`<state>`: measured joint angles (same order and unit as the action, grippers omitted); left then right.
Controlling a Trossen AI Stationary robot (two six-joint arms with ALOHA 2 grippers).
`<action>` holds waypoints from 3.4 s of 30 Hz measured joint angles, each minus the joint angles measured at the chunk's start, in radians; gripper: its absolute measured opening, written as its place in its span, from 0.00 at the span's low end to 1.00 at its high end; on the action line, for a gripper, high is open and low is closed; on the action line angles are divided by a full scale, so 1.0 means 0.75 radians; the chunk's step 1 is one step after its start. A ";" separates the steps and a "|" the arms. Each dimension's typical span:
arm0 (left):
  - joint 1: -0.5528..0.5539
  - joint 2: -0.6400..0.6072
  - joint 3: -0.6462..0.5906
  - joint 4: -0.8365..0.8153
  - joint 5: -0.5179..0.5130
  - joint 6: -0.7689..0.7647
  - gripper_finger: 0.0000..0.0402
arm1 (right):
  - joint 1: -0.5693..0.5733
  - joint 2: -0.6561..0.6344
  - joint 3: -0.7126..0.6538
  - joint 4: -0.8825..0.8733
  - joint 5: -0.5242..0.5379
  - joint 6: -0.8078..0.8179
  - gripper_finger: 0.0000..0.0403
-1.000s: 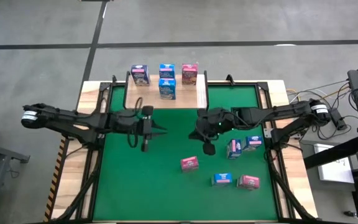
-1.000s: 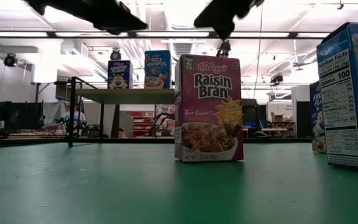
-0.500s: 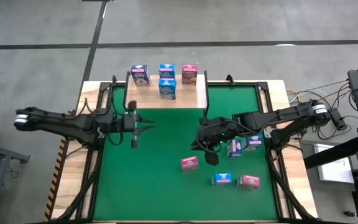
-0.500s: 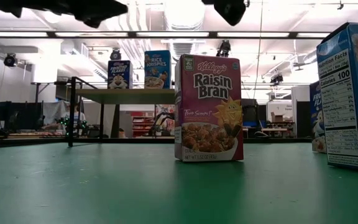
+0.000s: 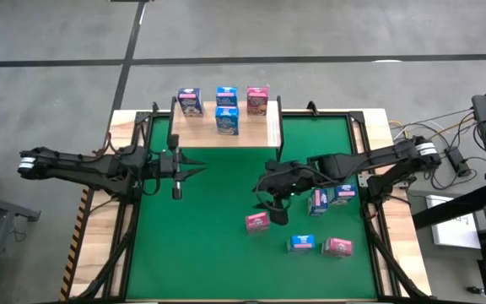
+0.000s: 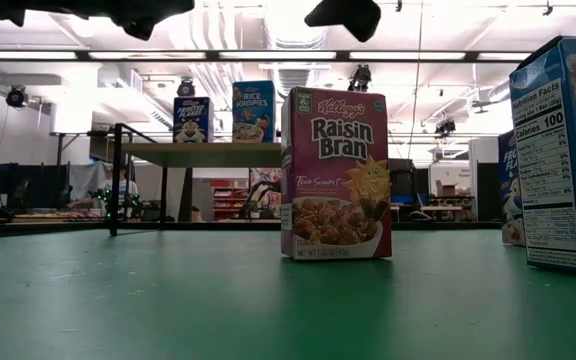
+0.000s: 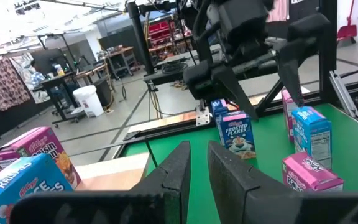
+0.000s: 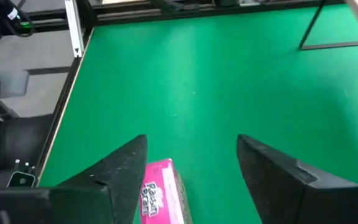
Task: Stack cereal on shelf
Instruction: Put the left pink cereal box on the shelf aligned with the other pink cereal box
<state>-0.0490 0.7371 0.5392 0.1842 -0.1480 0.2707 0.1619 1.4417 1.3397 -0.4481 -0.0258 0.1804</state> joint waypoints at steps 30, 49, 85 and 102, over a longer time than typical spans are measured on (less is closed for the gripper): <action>0.000 -0.005 0.001 -0.009 0.000 0.000 0.09 | 0.126 0.569 0.621 -0.873 0.018 0.025 0.59; 0.001 -0.005 0.001 -0.020 0.000 -0.004 0.09 | 0.139 0.559 0.584 -0.858 0.035 0.017 0.59; 0.000 -0.005 0.001 -0.019 0.001 -0.010 0.09 | 0.157 0.565 0.482 -0.712 0.140 -0.079 0.59; 0.000 -0.005 0.001 -0.023 0.001 -0.014 0.09 | 0.156 0.566 0.473 -0.711 0.125 -0.097 0.40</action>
<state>-0.0489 0.7334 0.5400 0.1673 -0.1474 0.2600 0.2787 1.8664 1.6943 -0.9810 0.0677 0.1076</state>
